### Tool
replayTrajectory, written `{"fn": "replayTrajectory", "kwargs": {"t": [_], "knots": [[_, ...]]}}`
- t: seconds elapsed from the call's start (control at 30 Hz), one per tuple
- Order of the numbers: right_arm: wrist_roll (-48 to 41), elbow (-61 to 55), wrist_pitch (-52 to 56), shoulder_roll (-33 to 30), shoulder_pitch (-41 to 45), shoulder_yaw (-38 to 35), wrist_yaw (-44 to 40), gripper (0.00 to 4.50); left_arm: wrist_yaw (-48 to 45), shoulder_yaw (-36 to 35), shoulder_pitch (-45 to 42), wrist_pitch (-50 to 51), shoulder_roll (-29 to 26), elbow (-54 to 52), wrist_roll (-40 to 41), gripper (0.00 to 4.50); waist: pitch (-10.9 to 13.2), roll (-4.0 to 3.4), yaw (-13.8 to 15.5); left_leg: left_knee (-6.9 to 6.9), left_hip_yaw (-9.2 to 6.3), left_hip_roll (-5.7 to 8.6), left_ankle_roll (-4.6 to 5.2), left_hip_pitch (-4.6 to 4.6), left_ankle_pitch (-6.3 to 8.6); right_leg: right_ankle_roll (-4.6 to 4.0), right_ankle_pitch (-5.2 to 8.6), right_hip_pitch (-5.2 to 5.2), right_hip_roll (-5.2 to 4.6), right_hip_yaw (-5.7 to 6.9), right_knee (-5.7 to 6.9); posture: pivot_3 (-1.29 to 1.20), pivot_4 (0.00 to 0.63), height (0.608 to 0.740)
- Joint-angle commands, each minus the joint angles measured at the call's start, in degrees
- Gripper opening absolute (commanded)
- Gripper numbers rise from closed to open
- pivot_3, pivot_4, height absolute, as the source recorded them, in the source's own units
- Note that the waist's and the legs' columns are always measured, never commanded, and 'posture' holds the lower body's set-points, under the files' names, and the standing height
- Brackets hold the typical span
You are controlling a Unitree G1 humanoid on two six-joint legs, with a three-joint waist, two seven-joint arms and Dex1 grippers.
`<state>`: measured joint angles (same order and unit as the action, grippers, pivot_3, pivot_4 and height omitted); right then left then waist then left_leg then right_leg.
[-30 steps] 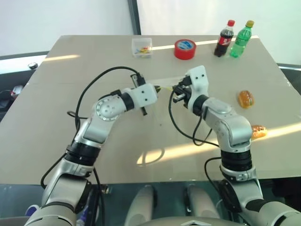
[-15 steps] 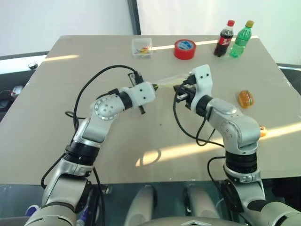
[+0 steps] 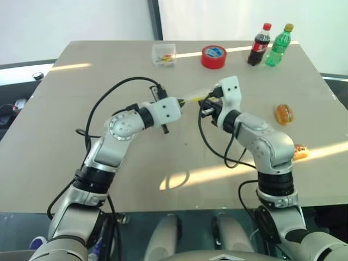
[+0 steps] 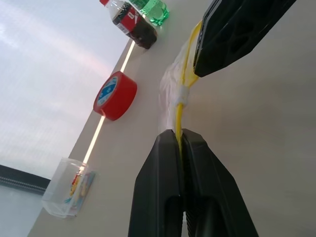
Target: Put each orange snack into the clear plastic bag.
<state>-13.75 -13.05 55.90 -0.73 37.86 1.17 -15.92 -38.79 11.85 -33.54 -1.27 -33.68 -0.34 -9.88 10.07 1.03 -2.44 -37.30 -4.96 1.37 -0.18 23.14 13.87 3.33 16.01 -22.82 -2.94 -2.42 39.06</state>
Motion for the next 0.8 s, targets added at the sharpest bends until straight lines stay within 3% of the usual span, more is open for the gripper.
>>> {"fn": "replayTrajectory", "kwargs": {"t": [0.03,0.37,0.47,0.63,0.8], "knots": [[-1.55,-0.51,-1.82,-0.03,1.58,-0.98,0.05,0.07,-0.83,-1.30,0.83,-1.83,-0.83,-3.74,0.86,0.00,0.00,0.00,0.01,0.00,0.00,0.00,0.00,0.00,0.00,0.00,0.00,0.00,0.00,0.00,0.00,0.00,0.150,0.740],[-3.00,0.40,-3.61,-0.41,0.88,-1.34,0.61,0.07,-2.52,-0.93,1.56,-5.95,-1.04,-3.62,2.10,0.00,0.00,0.00,0.02,0.00,0.00,-0.01,0.02,0.00,0.01,0.00,0.00,0.00,0.00,0.00,-0.01,0.00,0.150,0.740],[5.21,5.90,-13.09,-3.44,-0.04,5.26,2.35,0.07,-4.16,-1.00,2.62,-6.76,-0.59,-5.04,4.54,0.00,0.00,-0.01,-0.09,0.01,0.03,-0.01,0.02,-0.04,0.01,0.00,0.00,0.01,0.00,-0.03,0.00,0.00,0.150,0.740],[25.85,17.70,-34.40,-15.63,0.60,20.00,5.86,0.07,-4.91,-1.30,3.83,-6.98,-1.40,-4.54,4.25,0.00,0.00,-0.01,0.08,0.00,0.05,0.02,-0.02,-0.04,-0.01,0.00,0.00,0.01,-0.01,-0.01,-0.01,0.00,0.150,0.740],[36.55,21.64,-46.17,-22.32,0.70,25.57,6.98,0.07,-4.14,-1.84,4.72,-6.89,-1.96,-3.38,3.64,0.00,0.00,-0.01,-0.10,0.01,0.07,0.00,-0.10,-0.01,-0.06,0.00,0.00,0.00,0.00,-0.03,-0.07,0.00,0.150,0.740]]}}
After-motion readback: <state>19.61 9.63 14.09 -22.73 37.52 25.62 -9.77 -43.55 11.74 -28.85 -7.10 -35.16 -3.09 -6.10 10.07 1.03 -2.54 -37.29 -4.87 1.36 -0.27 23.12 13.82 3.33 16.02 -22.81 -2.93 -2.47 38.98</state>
